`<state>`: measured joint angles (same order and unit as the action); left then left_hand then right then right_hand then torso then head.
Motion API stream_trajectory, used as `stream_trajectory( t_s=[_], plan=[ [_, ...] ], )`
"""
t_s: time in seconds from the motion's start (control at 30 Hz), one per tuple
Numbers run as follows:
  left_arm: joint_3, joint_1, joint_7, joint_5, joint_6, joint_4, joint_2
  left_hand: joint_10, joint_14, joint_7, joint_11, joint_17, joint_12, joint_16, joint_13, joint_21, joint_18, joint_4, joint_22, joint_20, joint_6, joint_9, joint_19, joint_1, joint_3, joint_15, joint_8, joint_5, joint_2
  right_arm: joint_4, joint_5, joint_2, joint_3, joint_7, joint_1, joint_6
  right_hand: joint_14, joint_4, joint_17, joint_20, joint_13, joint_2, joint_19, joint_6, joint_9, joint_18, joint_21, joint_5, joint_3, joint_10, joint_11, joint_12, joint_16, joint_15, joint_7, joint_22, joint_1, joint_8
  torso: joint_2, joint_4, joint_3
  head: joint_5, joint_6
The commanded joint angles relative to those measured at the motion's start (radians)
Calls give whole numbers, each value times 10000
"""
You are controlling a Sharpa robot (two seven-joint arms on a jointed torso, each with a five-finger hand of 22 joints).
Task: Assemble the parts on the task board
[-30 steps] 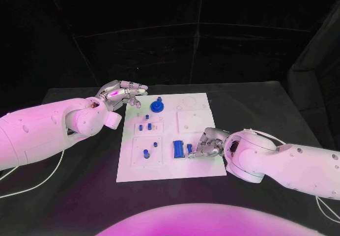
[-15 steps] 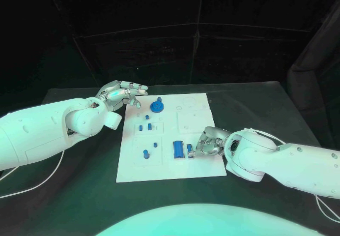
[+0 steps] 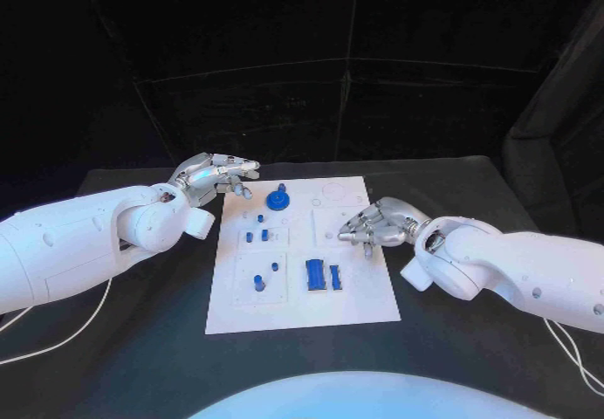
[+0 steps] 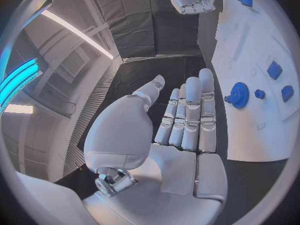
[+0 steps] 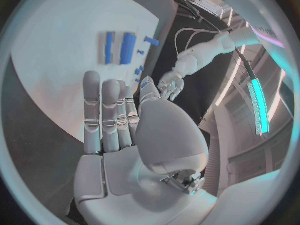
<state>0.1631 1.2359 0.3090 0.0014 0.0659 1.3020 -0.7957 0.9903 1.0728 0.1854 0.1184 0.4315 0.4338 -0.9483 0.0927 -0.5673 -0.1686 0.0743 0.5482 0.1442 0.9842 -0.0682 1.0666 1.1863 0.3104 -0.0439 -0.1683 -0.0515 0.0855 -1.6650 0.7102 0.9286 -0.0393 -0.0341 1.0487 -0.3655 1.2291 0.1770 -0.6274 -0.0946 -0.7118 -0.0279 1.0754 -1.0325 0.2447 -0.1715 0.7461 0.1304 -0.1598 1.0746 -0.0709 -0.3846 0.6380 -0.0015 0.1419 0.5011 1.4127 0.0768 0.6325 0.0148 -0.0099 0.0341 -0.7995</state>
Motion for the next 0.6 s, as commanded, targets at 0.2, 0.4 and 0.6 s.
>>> stream_trajectory(
  t_s=[0.2,0.4,0.6],
  plan=[
    [10,-116,975,1145,134,-601,361,637,-494,-95,10,-1927,-1272,4279,-307,2373,-183,-313,-1824,394,247,26,-907,516,-675,-323,84,-14,-563,2174,-5006,-855,13,4047,310,45,-1498,-721,3065,-1074,3731,-241,-875,531,-608,-98,-4045,-109,-168,114,-568,2590,-4374,923,356,-2774,530,-120,-467,109,-114,-12,504],
    [12,-210,1226,1649,568,-1264,797,713,-945,-37,256,-2729,-2424,6354,-309,3736,-104,-412,-2865,891,126,37,-1972,713,-997,-775,541,-17,-669,4095,-5595,-1932,23,4620,362,612,-1186,-1418,4656,-1249,5564,-467,-366,833,-1265,-130,-5452,-339,-358,91,-785,3211,-5655,1154,500,-3825,41,-143,-700,208,-162,-116,1011],
    [9,-283,1357,1902,1151,-1837,1200,699,-881,17,338,-3016,-2829,6967,-307,4017,-163,-400,-3182,1048,103,32,-2101,855,-1176,-878,734,-17,-745,5383,-5956,-2760,33,4860,374,1165,-1023,-1687,5056,-1266,5998,-605,-135,871,-1453,-137,-5753,-439,-384,68,-811,3188,-5750,1175,527,-4061,-166,-135,-722,239,-124,-240,1208]
  ],
)
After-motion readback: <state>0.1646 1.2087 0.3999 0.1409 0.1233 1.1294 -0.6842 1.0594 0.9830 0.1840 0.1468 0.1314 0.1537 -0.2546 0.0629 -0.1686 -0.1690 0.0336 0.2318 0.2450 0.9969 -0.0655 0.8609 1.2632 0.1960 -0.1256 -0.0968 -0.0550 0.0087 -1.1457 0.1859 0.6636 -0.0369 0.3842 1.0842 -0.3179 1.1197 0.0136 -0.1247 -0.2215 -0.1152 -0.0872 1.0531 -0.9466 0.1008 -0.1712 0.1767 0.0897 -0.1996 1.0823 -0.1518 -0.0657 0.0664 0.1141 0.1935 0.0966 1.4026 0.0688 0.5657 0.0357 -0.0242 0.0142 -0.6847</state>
